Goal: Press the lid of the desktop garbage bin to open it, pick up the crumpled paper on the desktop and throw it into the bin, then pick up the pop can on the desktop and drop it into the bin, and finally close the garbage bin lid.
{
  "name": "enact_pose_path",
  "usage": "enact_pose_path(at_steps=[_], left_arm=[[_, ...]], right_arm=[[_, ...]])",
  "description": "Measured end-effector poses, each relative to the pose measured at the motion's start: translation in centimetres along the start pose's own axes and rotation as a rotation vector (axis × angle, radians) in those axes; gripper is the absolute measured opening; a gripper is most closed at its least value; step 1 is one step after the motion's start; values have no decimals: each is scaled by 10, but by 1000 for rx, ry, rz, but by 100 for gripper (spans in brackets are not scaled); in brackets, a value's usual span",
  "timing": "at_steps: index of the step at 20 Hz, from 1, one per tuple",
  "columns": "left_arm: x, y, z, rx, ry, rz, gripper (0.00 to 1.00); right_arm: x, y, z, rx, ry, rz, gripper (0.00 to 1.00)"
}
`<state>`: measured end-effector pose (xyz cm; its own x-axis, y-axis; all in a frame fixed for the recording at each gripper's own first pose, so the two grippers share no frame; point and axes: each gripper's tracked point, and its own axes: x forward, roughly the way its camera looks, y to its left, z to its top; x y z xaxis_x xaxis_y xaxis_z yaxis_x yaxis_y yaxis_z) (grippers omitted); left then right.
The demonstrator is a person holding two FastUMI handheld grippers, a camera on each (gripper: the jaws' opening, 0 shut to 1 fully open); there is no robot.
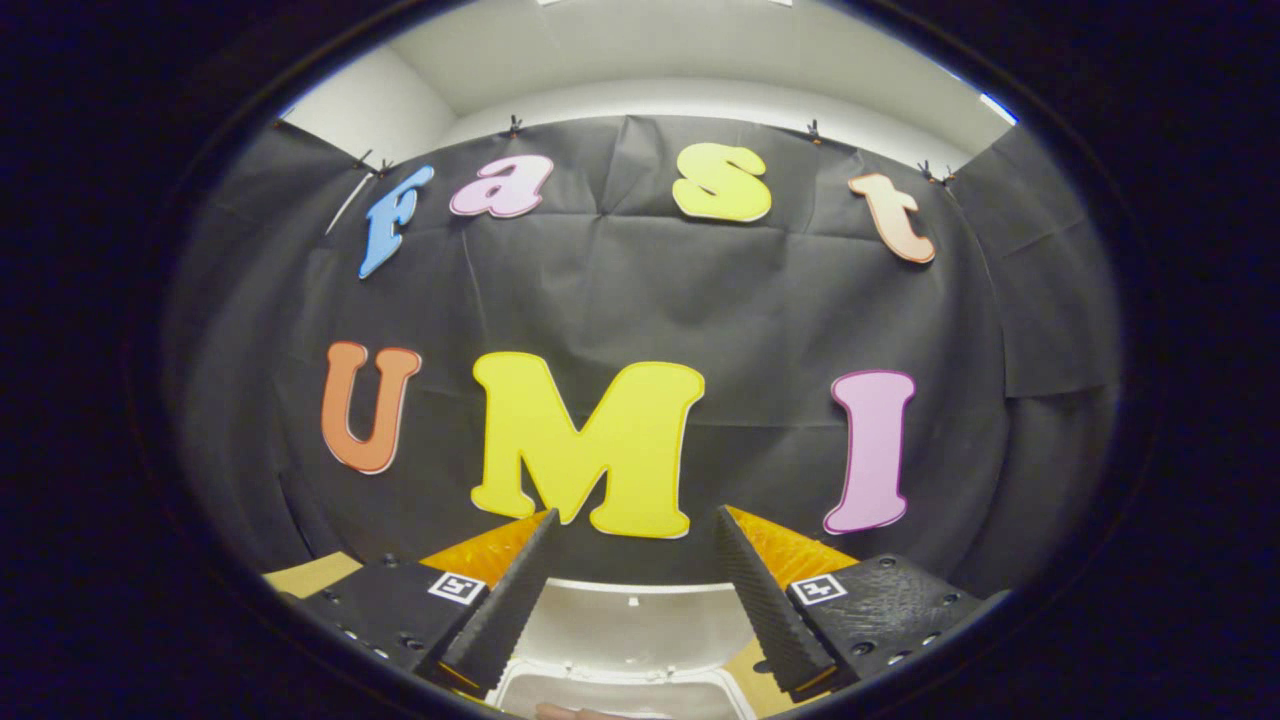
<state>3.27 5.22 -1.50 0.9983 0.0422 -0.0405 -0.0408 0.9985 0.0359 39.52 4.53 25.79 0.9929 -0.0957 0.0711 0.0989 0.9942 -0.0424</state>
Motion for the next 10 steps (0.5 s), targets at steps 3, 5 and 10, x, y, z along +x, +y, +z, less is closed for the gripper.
enact_pose_path(at_steps=[3,5,10], left_arm=[[2,9,0,0,1,15,99],[3,12,1,2,-5,22,99],[5,6,-5,-4,20,9,99]], right_arm=[[14,-8,-17,-9,51,-58,97],[12,-8,-24,-21,72,-55,94],[-13,-8,-34,98,161,-52,94]])
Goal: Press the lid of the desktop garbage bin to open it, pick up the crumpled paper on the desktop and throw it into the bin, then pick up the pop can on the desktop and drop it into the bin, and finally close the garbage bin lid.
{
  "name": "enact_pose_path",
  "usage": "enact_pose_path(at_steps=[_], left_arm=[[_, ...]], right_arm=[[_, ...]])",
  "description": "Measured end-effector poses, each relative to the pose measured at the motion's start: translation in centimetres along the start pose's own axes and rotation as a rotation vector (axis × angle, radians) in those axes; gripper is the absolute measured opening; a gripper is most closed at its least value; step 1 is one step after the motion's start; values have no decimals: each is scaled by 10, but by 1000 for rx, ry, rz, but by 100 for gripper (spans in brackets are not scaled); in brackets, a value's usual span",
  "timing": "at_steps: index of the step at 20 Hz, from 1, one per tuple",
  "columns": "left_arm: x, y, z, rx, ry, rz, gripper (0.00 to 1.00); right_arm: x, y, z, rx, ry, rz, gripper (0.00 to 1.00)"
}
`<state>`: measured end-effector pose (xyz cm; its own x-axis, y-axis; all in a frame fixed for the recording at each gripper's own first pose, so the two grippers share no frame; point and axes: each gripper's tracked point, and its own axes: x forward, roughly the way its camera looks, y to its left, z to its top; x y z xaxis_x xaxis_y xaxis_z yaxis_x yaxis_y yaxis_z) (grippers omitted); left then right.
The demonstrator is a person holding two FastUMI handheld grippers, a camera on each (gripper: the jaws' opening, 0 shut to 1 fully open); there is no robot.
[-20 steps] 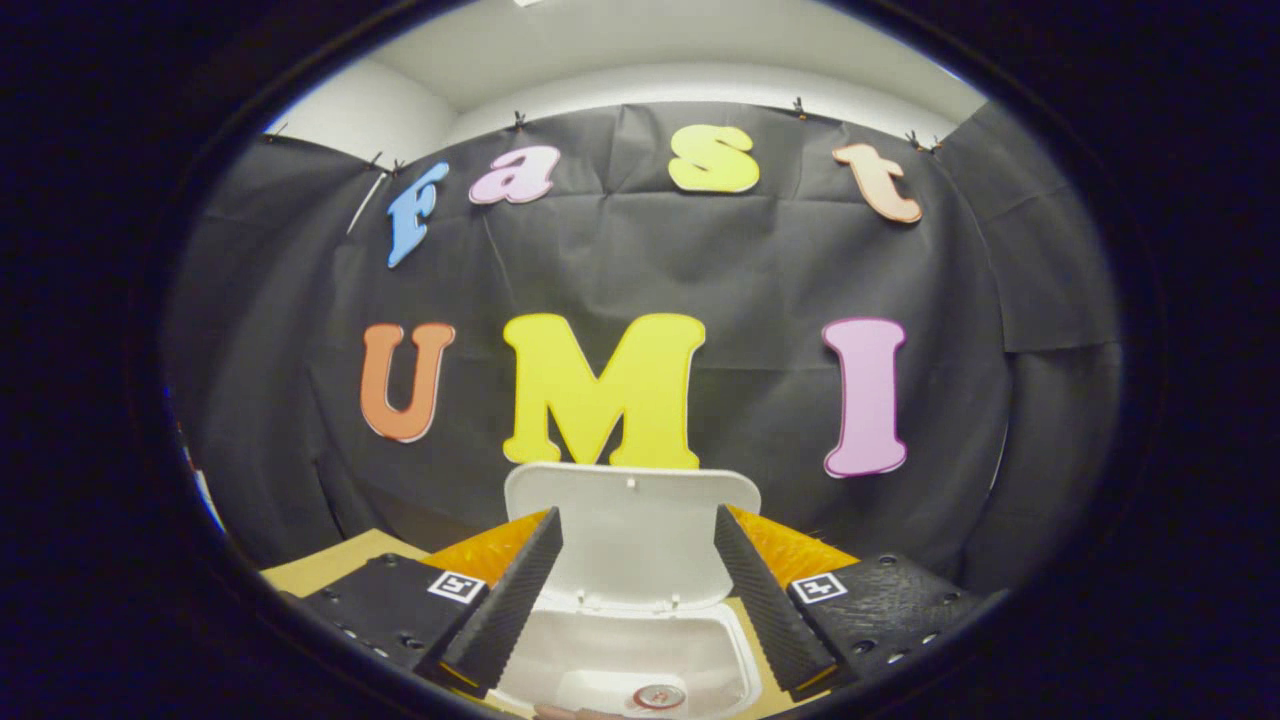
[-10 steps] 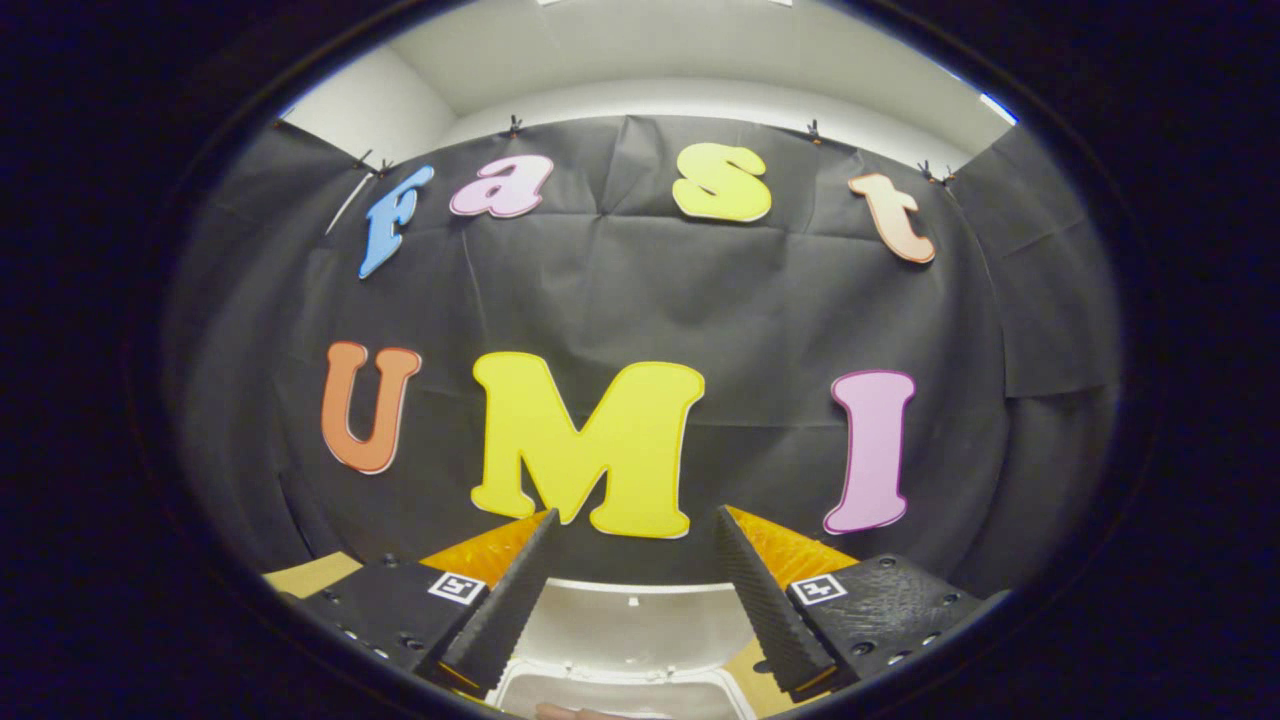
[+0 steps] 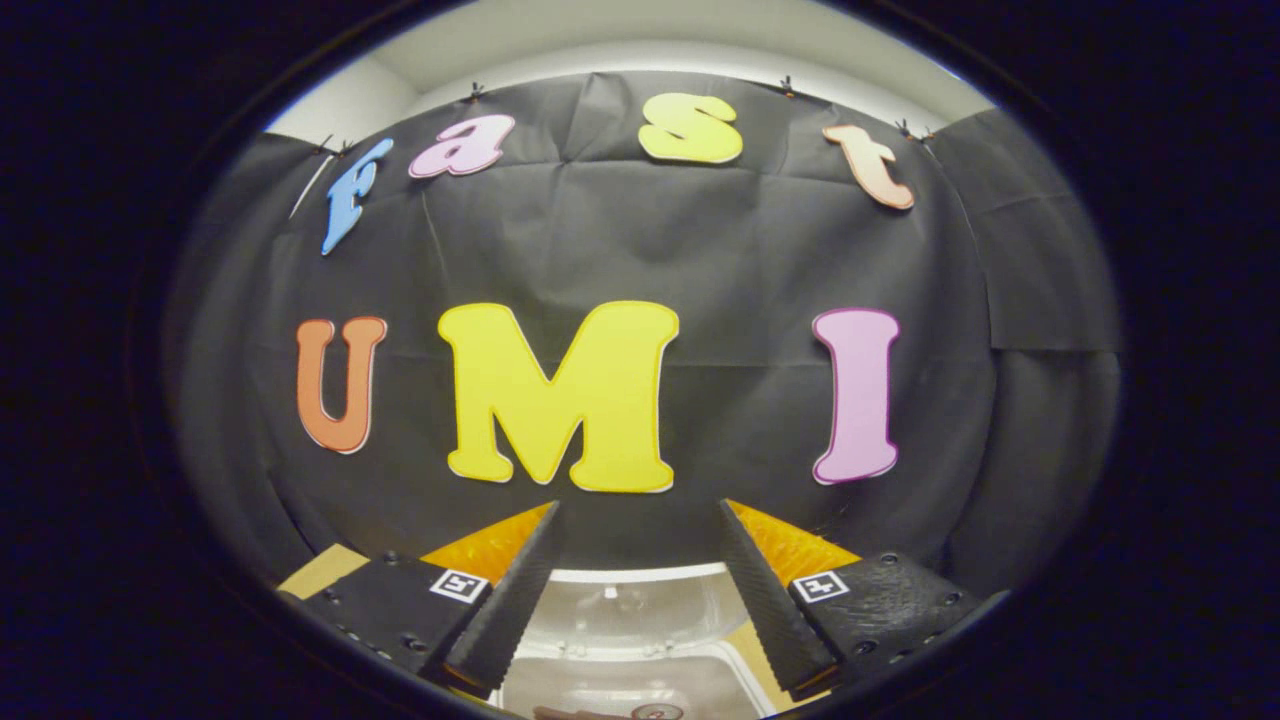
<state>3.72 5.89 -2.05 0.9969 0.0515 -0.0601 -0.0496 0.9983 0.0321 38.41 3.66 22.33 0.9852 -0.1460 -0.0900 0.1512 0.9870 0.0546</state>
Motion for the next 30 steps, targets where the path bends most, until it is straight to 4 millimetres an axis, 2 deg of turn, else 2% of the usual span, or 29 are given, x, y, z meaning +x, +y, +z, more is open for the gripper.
enact_pose_path(at_steps=[5,10,13,16,18,24,30], left_arm=[[-6,-8,7,9,-22,-11,99],[-7,-12,2,-26,3,-27,99],[-12,-14,12,-23,-14,-23,99],[-13,-20,11,-23,-19,-51,99],[-12,-23,4,-30,3,-66,99],[-18,-27,9,-18,-8,-59,99],[-18,-36,7,-8,-2,-80,99]], right_arm=[[-32,7,-27,-53,87,5,95],[-63,6,-80,-36,259,29,94],[-76,-6,-106,-47,320,27,95],[-86,-12,-143,-22,458,25,95],[-92,-15,-161,-26,521,27,96],[-108,-24,-166,-46,541,50,96],[-112,-28,-180,-52,581,72,96]])
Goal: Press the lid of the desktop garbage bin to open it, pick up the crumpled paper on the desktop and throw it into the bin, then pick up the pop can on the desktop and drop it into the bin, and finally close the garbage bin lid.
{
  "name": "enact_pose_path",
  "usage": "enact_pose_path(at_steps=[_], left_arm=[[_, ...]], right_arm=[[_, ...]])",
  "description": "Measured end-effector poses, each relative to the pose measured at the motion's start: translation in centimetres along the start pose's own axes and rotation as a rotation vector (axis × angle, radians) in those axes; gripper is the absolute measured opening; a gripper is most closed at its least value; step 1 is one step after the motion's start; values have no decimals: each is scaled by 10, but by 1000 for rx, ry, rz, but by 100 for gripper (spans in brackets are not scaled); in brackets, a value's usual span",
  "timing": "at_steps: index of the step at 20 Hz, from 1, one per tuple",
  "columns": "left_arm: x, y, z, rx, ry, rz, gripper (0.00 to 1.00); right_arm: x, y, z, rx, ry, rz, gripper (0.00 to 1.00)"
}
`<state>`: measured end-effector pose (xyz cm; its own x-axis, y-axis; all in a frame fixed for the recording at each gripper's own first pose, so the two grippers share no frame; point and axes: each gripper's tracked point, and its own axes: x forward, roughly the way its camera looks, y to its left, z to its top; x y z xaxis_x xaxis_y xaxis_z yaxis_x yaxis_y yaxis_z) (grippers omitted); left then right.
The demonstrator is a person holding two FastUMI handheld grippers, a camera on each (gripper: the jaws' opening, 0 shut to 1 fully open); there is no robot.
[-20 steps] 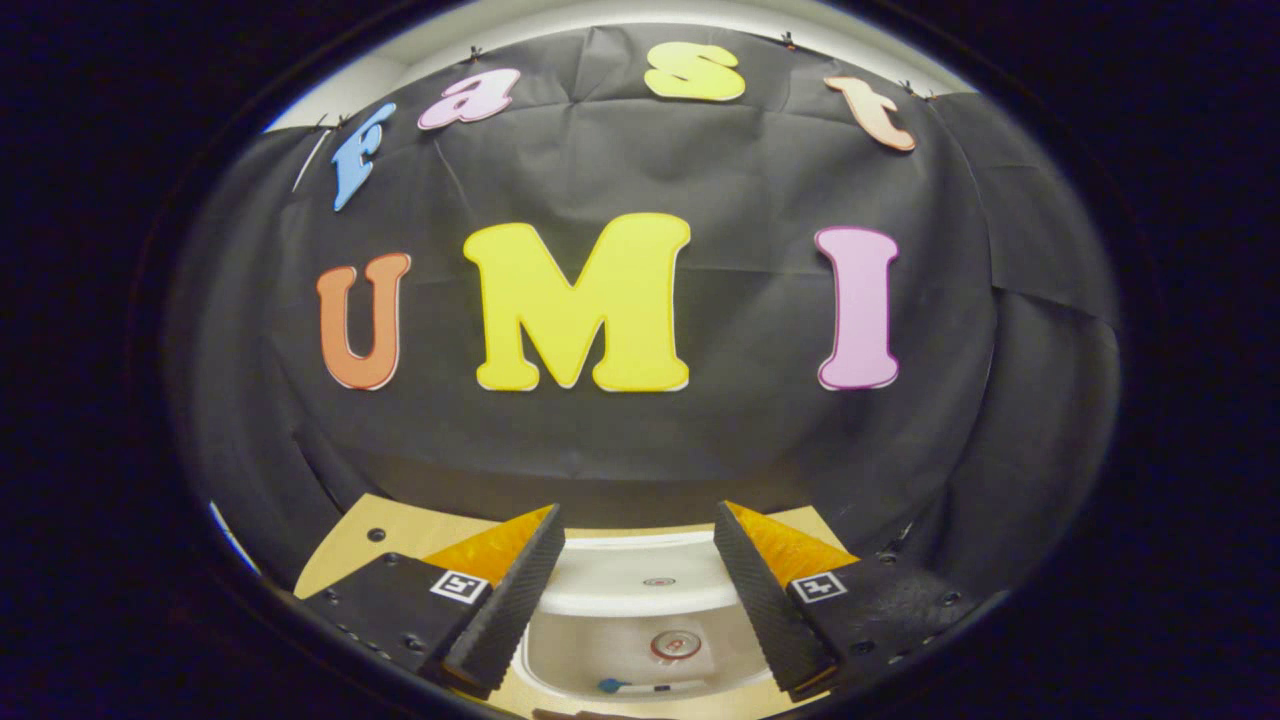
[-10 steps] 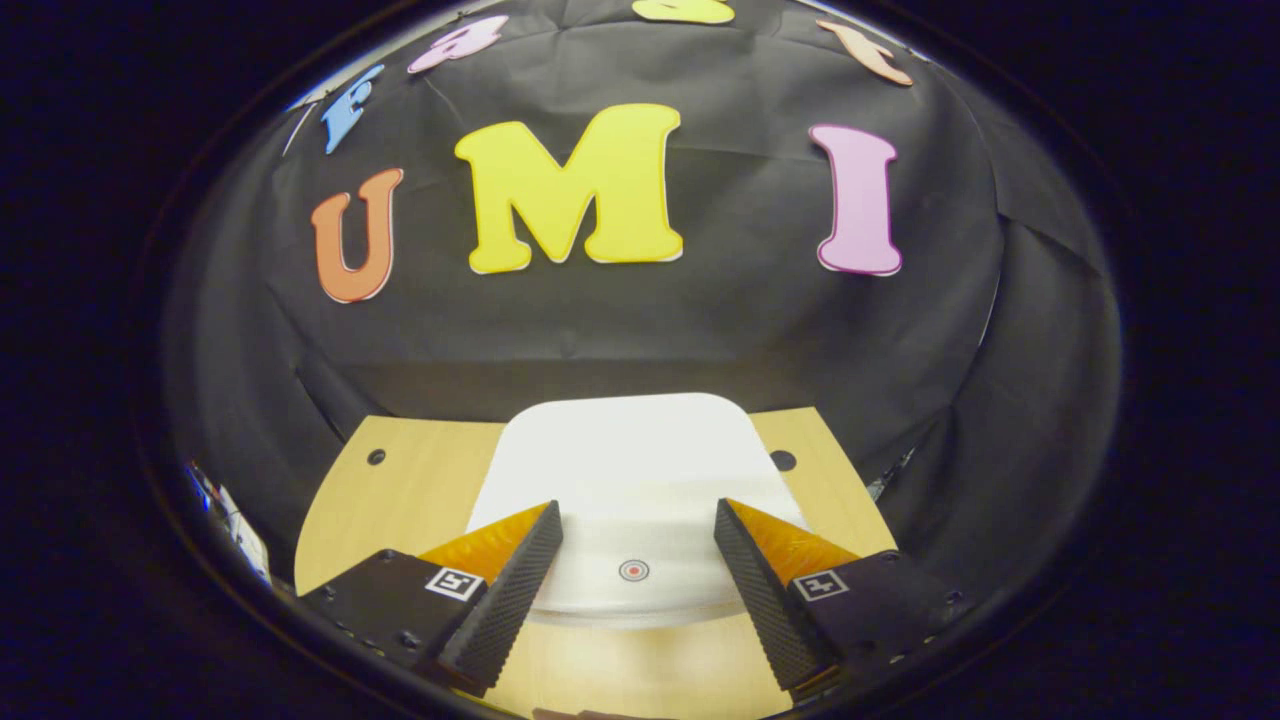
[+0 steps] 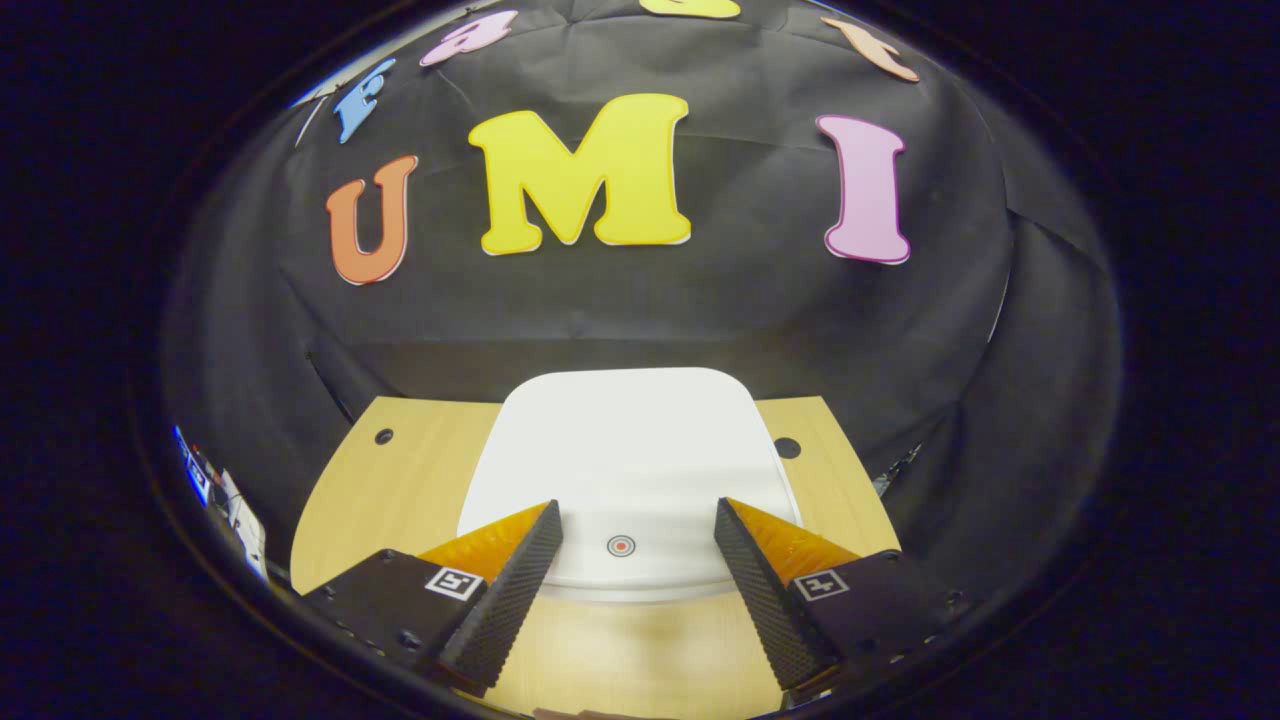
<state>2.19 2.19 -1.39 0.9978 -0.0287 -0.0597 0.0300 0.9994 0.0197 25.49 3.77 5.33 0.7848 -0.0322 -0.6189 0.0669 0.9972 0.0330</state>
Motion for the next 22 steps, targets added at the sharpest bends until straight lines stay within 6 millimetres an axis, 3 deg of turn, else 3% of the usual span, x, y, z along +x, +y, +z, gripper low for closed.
enact_pose_path(at_steps=[10,17,18,22], left_arm=[[2,7,1,-2,0,23,99],[6,1,-5,4,13,14,99],[6,0,-6,2,18,15,99],[3,-12,-5,18,15,1,99]], right_arm=[[-1,1,-6,-2,2,-29,98],[1,1,-10,-16,-17,14,98],[2,0,-18,-6,0,24,100],[4,0,-13,10,-94,24,100]])
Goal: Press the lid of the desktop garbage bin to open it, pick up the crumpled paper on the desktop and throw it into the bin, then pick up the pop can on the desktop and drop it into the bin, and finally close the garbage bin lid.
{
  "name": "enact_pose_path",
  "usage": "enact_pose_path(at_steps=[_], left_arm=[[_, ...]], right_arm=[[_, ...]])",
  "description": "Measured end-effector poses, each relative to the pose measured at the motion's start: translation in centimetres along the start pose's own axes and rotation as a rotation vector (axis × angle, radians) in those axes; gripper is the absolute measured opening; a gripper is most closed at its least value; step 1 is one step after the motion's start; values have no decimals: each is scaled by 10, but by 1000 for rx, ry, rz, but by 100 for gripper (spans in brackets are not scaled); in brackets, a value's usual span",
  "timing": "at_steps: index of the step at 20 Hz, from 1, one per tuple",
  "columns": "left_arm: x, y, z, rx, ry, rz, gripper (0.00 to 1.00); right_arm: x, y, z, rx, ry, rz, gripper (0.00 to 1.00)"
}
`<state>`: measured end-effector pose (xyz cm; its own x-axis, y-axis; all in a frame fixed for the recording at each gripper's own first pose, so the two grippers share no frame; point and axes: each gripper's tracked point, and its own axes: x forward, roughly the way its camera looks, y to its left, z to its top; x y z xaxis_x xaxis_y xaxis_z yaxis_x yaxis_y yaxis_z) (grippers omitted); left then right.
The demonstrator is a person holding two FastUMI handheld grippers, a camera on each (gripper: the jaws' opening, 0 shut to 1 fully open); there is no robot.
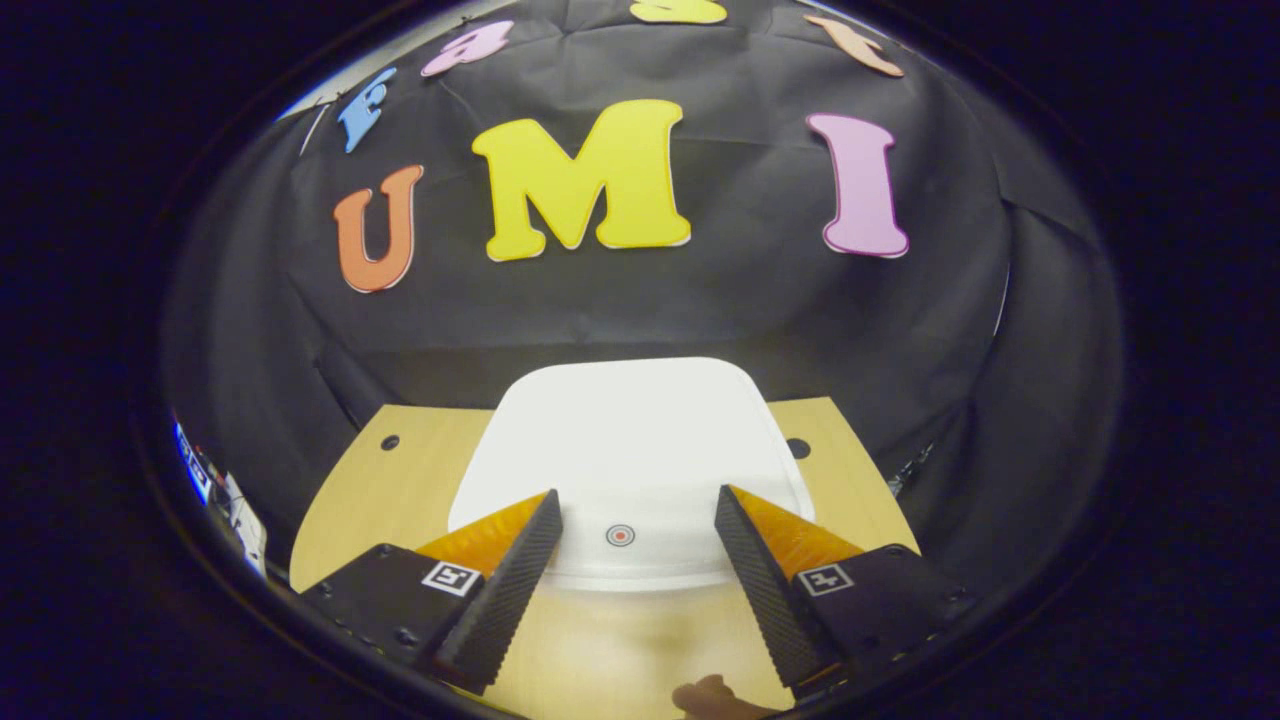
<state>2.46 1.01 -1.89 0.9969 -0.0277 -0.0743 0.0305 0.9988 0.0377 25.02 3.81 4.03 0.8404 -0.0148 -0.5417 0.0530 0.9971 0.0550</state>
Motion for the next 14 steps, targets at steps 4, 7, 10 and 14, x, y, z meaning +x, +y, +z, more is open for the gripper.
enact_pose_path(at_steps=[4,7,10,14], left_arm=[[-3,-3,4,11,-21,-6,99],[-5,-3,10,9,-42,-1,99],[-5,-1,13,2,-62,5,99],[-8,-3,7,3,-71,6,99]], right_arm=[[-2,1,2,-10,-99,19,98],[-9,-2,0,-31,-186,44,98],[-22,-9,-11,-35,-279,58,96],[-48,-26,-56,-141,-360,27,95]])
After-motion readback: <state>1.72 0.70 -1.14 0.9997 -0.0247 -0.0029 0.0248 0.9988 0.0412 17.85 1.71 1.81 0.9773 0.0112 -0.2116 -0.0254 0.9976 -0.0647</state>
